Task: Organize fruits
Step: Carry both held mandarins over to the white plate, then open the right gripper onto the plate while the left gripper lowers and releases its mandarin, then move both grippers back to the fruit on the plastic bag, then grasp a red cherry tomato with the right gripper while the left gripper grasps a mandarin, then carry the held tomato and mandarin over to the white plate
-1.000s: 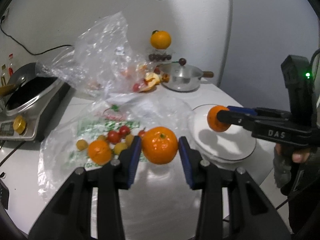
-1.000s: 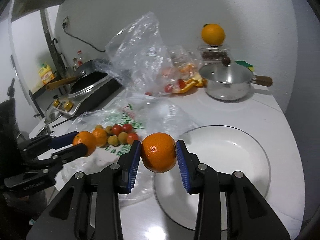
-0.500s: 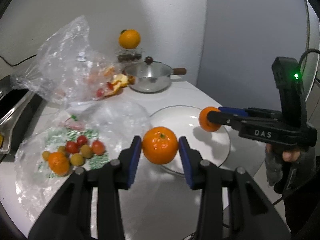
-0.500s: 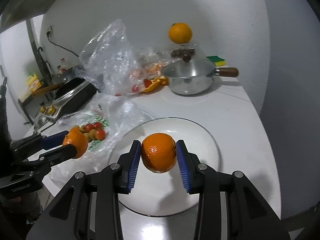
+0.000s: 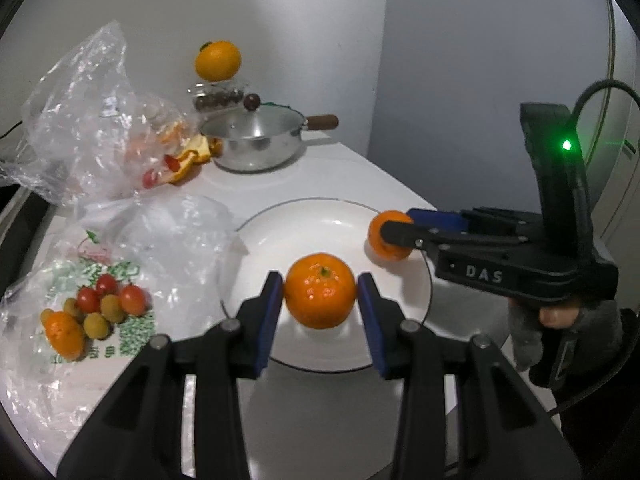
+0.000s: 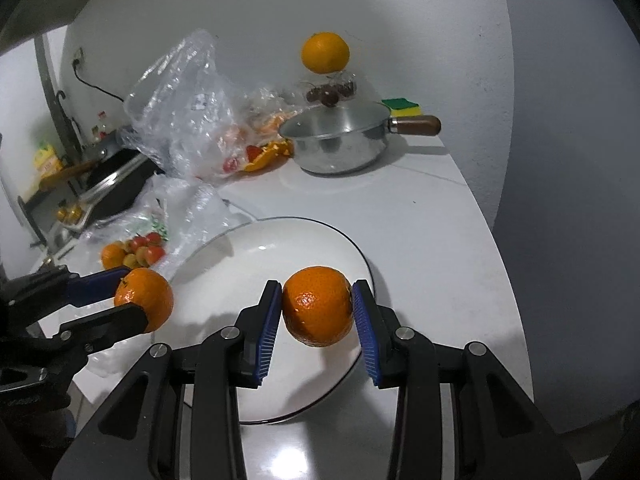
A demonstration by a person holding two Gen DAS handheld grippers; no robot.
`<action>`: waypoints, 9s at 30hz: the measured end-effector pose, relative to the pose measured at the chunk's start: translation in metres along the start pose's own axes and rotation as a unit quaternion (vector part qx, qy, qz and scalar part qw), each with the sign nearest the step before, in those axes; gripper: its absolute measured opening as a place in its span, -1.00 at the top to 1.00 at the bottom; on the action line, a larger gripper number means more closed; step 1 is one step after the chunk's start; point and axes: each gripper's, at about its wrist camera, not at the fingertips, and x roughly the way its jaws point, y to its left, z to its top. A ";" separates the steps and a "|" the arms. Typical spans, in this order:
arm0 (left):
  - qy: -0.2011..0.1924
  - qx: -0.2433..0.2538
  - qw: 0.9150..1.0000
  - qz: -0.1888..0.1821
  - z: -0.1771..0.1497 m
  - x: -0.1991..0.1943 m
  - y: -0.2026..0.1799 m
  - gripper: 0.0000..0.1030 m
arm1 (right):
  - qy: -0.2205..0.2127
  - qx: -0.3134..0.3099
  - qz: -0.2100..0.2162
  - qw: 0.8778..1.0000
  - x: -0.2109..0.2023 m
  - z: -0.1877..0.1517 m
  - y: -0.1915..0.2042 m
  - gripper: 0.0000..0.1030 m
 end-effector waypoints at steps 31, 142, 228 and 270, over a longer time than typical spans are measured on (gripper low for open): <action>0.054 0.018 0.998 -0.020 -0.004 0.050 -0.029 0.23 | -0.017 -0.037 0.018 0.999 -0.013 -0.006 -0.006 0.06; 0.026 -0.103 0.989 0.102 -0.048 -0.023 0.219 -0.21 | 0.103 -0.123 0.056 0.985 0.124 0.033 0.210 0.33; 0.001 -0.061 0.995 0.084 -0.024 -0.058 0.100 0.10 | 0.001 -0.060 0.065 0.996 0.010 0.017 0.112 0.47; 0.080 -0.013 0.997 0.005 -0.007 0.035 0.007 0.10 | 0.017 0.019 0.012 1.000 0.019 0.003 -0.011 0.47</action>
